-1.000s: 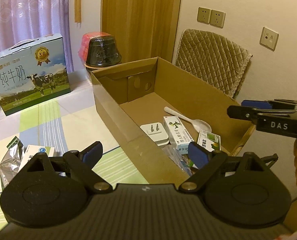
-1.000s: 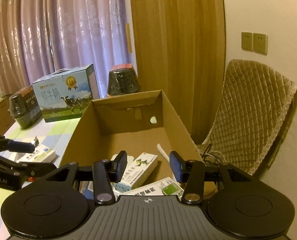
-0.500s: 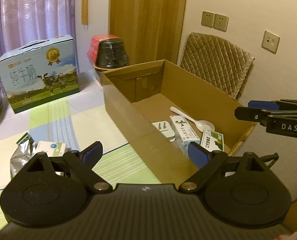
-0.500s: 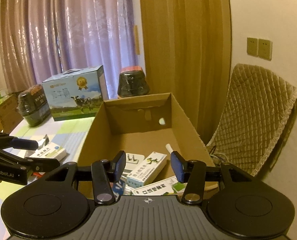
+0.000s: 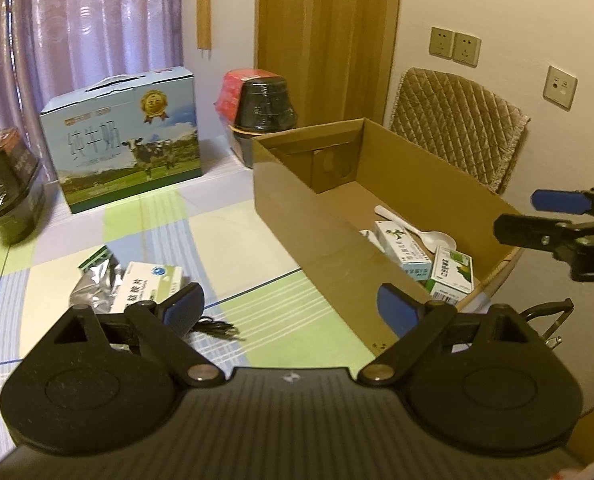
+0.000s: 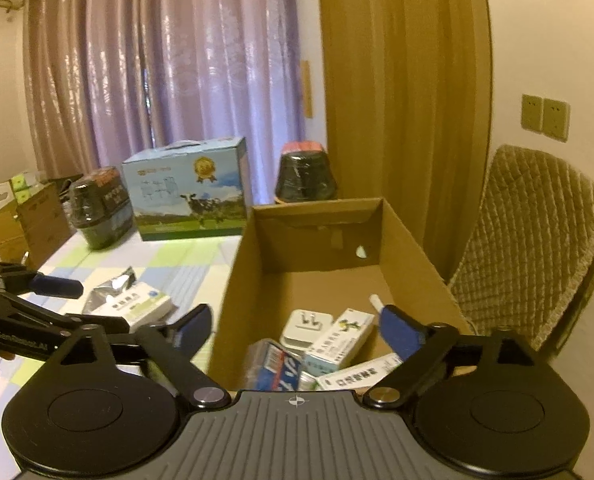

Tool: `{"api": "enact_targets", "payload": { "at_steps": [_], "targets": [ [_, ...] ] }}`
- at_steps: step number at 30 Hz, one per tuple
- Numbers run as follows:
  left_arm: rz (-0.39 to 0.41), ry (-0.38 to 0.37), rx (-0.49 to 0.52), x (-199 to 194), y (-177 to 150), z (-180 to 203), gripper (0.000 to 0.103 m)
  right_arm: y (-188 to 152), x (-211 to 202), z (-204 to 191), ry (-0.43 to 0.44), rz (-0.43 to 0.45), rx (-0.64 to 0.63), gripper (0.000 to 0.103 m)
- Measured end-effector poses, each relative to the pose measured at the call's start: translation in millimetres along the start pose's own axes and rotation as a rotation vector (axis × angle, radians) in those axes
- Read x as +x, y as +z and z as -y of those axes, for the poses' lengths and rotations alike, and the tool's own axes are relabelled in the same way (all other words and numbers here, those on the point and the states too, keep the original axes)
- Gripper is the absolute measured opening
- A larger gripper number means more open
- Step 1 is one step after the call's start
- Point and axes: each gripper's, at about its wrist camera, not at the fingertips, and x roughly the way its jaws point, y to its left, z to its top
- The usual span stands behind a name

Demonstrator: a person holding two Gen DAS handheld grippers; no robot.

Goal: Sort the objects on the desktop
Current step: 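Move both grippers back over the foil bag and medicine box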

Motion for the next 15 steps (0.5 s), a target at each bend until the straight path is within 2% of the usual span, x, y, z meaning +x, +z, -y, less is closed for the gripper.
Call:
{"api": "enact_targets", "payload": {
  "at_steps": [2,8,15],
  "targets": [
    [0.0,0.008,-0.004,-4.7,-2.6,-5.8,0.092,0.5,-2.4,-8.6,0.005,0.012,-0.016,0.101],
    [0.004,0.057,-0.029,-25.0,-16.2,-35.1,0.096,3.4,-3.7,-34.0,0.04,0.009,-0.056,0.101],
    [-0.002,0.135,-0.109,-49.6,-38.4,-86.9,0.1,1.5,-0.9,-62.3,0.094,0.009,-0.069,0.101]
  ]
}}
